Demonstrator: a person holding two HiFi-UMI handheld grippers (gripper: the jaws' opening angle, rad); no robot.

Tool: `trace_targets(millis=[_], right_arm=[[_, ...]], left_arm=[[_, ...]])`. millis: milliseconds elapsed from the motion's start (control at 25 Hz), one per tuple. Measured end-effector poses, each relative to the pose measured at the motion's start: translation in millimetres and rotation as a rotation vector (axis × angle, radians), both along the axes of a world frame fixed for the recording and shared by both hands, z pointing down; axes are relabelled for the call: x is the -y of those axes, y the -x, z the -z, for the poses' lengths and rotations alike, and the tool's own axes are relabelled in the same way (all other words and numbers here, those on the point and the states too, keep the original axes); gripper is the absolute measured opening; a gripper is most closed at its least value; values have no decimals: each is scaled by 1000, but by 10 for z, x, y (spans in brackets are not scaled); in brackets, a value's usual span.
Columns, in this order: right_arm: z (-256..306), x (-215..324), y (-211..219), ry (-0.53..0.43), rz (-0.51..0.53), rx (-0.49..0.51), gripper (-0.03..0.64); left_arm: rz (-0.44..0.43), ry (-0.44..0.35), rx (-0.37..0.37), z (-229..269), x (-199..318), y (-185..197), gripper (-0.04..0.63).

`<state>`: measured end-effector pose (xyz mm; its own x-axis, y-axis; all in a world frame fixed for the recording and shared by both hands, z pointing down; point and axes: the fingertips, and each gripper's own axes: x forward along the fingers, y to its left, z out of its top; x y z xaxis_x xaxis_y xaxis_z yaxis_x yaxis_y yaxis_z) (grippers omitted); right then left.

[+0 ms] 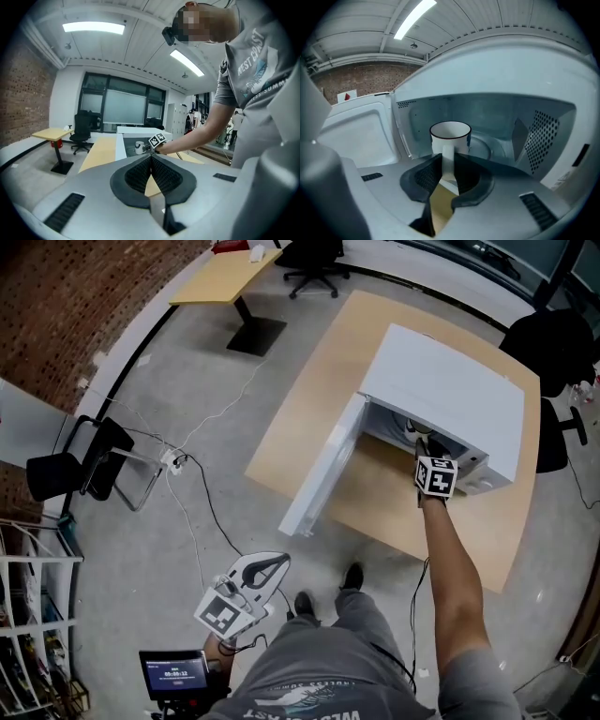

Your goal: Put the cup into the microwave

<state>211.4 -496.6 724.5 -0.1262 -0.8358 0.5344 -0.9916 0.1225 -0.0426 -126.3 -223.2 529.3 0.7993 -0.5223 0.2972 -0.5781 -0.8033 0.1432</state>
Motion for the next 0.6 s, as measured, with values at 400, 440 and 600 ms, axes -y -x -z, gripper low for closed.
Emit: trace_targets(millis=[400, 440, 600], right_arm=[[-226, 495, -109, -73, -47, -25, 74], [-223, 521, -108, -83, -46, -29, 74], [-219, 586, -117, -108, -45, -41, 74]], left_arm=[[48, 49, 38, -195, 83, 166, 21], [53, 52, 40, -197, 87, 191, 20], [62, 59, 50, -218, 82, 277, 21]])
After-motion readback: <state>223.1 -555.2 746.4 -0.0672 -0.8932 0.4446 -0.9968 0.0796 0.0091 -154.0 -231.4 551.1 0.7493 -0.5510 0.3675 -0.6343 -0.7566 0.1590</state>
